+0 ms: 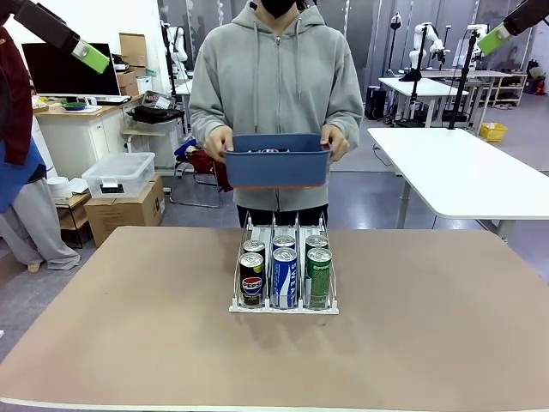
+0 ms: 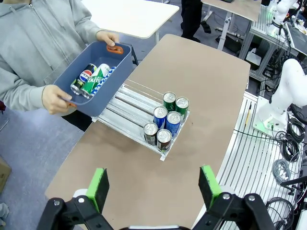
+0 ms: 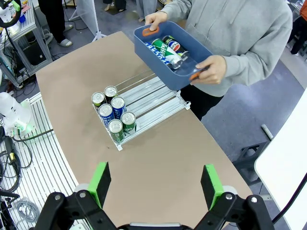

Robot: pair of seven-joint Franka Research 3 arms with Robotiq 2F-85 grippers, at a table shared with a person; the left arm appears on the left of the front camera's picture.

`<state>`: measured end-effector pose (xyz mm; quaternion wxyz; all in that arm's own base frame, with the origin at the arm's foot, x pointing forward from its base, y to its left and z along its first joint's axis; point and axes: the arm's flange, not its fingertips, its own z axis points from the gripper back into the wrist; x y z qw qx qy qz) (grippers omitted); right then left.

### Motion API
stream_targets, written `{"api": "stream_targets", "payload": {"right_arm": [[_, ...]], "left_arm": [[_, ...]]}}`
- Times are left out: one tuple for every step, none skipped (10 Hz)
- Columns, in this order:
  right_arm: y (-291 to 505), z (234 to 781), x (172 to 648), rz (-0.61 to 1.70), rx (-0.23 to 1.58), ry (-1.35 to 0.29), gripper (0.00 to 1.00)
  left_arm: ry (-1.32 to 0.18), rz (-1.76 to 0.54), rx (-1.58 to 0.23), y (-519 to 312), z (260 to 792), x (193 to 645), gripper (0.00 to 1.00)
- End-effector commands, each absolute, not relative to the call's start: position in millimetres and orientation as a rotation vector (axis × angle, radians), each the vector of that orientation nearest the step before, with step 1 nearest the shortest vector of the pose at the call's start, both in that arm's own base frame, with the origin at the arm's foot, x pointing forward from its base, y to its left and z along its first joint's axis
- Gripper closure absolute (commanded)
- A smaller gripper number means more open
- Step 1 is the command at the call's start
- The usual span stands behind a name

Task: Fill the beverage cans into the dispenser.
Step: Pick up the Pepsi coke handed by the human.

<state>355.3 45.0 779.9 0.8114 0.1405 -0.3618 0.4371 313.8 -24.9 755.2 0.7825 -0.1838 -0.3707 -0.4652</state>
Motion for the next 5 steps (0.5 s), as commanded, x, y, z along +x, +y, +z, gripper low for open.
{"api": "stream_targets", "payload": {"right_arm": [[44.6,779.3,356.1,0.938,0.312,-0.773,0.0],[44.6,779.3,356.1,0.938,0.312,-0.773,0.0],[44.6,779.3,356.1,0.938,0.312,-0.773,0.0],[44.6,779.3,356.1,0.938,0.312,-0.773,0.0],[44.6,779.3,356.1,0.938,0.312,-0.773,0.0]], "left_arm": [[-0.799,-1.009,-0.413,-25.6,754.1,313.4,0.0],[-0.799,-1.009,-0.413,-25.6,754.1,313.4,0.0],[-0.799,-1.009,-0.413,-25.6,754.1,313.4,0.0],[-0.799,-1.009,-0.413,-25.6,754.1,313.4,0.0],[-0.799,-1.009,-0.413,-25.6,754.1,313.4,0.0]]}}
